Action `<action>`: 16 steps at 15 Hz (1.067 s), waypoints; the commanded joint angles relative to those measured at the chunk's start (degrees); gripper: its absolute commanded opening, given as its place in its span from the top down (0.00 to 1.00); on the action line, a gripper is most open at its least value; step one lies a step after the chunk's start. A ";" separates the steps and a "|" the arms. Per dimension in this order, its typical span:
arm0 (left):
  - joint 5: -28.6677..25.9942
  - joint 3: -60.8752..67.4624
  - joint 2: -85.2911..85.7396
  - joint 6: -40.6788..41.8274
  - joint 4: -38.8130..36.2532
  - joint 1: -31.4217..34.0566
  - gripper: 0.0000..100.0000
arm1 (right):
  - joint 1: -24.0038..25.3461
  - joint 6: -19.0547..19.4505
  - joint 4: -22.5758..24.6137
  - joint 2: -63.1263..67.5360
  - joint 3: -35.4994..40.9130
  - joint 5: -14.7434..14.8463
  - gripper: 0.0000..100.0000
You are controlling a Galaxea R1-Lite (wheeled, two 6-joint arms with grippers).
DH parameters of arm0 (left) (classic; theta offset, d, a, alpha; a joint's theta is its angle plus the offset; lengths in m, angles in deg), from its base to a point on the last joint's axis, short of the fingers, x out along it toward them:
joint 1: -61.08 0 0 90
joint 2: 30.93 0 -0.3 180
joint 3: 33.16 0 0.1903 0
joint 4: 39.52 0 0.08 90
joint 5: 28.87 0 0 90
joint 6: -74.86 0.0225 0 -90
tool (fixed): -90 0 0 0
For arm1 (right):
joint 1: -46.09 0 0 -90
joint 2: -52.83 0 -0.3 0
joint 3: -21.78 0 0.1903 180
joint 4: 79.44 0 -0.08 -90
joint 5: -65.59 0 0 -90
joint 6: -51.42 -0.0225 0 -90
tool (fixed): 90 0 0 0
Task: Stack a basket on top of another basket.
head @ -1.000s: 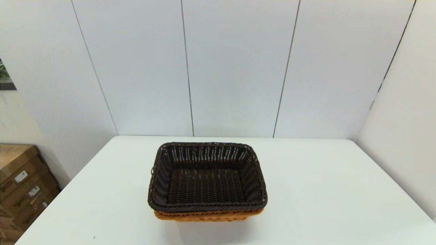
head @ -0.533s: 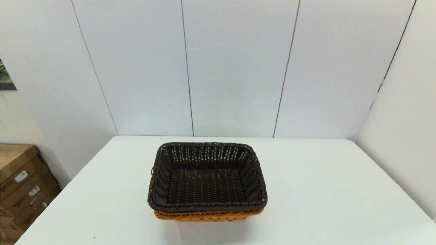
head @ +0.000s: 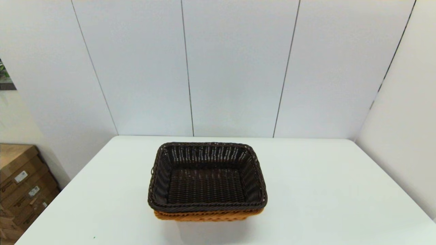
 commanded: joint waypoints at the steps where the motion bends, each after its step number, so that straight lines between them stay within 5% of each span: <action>1: -0.01 0.09 0.04 0.03 0.00 0.00 0.00 | 0.09 -0.25 1.37 -5.08 1.21 -0.09 0.00; 16: -0.01 0.09 0.04 0.03 0.00 0.00 0.00 | 0.18 -7.46 0.49 -8.68 1.21 0.70 0.00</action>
